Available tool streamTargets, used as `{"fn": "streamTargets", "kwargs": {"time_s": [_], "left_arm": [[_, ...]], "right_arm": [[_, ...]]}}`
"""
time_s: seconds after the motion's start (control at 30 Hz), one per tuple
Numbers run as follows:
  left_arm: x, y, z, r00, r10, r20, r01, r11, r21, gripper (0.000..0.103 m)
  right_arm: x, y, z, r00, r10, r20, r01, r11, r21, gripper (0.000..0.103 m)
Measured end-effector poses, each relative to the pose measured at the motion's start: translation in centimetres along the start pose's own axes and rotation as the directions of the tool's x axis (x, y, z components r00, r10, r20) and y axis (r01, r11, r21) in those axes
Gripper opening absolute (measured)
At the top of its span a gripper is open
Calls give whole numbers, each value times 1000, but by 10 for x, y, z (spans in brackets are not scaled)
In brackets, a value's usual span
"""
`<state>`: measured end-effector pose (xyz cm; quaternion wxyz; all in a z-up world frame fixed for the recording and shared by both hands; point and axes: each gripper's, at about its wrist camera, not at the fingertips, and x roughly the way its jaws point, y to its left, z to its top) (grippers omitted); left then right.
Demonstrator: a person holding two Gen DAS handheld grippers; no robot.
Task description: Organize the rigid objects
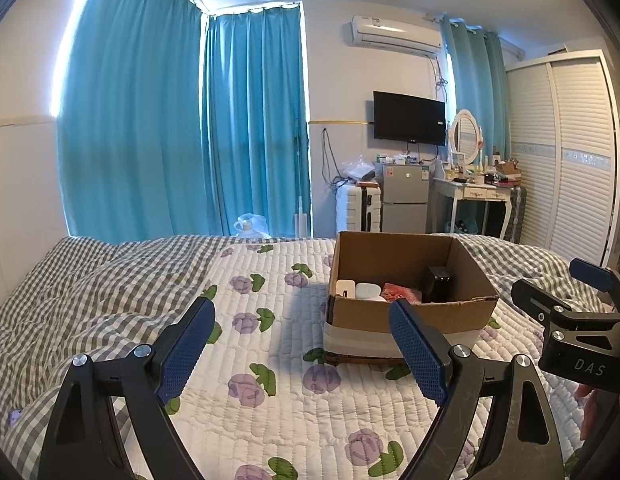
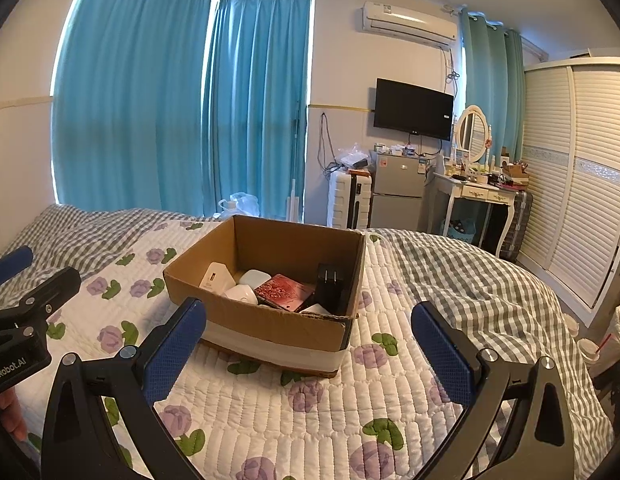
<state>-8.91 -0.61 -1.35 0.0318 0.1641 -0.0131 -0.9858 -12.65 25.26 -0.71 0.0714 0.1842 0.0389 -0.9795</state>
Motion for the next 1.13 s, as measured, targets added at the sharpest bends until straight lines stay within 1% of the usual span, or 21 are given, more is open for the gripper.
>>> {"fn": "streamTargets", "kwargs": {"time_s": [0.87,1.13], "left_arm": [[-2,-4,0,1000,-4,-6,4,1000,3,91],[-3,-5,-1,1000,4,7,-4,1000,11,91]], "right_arm": [[4,2,-3,1000,-7,-22,7,1000,-5,103],[6,3,-3,999,-14,-29,13,1000,-6,103]]}}
